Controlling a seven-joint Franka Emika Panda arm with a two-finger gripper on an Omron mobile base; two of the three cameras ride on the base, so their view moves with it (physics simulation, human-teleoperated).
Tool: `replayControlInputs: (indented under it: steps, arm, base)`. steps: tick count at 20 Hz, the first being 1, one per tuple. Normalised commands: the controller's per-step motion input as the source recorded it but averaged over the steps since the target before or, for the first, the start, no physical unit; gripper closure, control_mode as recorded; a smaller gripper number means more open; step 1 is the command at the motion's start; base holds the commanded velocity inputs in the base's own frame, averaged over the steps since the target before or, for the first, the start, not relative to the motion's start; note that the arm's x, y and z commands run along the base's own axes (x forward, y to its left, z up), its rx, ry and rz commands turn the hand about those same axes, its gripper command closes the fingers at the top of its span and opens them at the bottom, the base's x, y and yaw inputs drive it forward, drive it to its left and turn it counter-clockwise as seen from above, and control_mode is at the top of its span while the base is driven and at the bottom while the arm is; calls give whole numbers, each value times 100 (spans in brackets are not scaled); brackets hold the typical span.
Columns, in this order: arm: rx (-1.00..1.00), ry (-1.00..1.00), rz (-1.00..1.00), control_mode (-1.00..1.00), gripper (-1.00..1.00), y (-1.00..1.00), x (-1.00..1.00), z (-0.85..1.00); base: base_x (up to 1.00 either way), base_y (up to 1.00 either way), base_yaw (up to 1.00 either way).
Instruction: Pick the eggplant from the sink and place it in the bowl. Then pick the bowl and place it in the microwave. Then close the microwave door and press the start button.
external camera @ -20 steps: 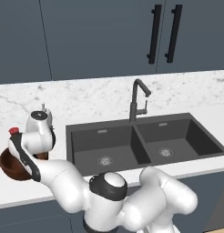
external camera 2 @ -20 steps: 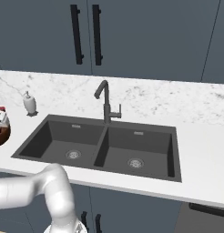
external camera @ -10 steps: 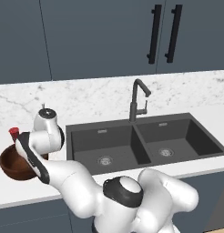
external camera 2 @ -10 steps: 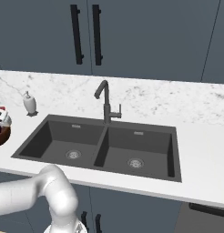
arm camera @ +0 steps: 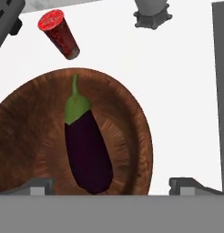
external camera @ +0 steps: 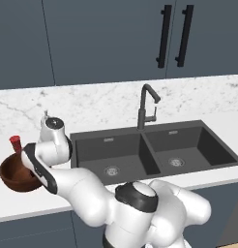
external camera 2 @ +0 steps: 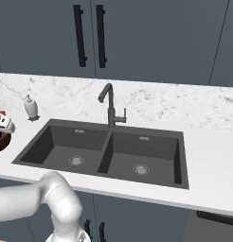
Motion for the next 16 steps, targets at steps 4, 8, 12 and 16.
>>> replayControlInputs:
  steps: [4, 8, 12, 16]
  arm:
    - [0, 2, -1, -100, -100, -30, 0, 0]
    - [0, 0, 0, -100, -100, -22, 1, 0]
    - [0, 2, 0, -100, -100, -2, 13, -3]
    - [-2, 5, 0, -100, -100, 8, 21, -6]
  base:
    - [0, 0, 0]
    - [0, 0, 0]
    - [0, 0, 0]
    - [0, 0, 0]
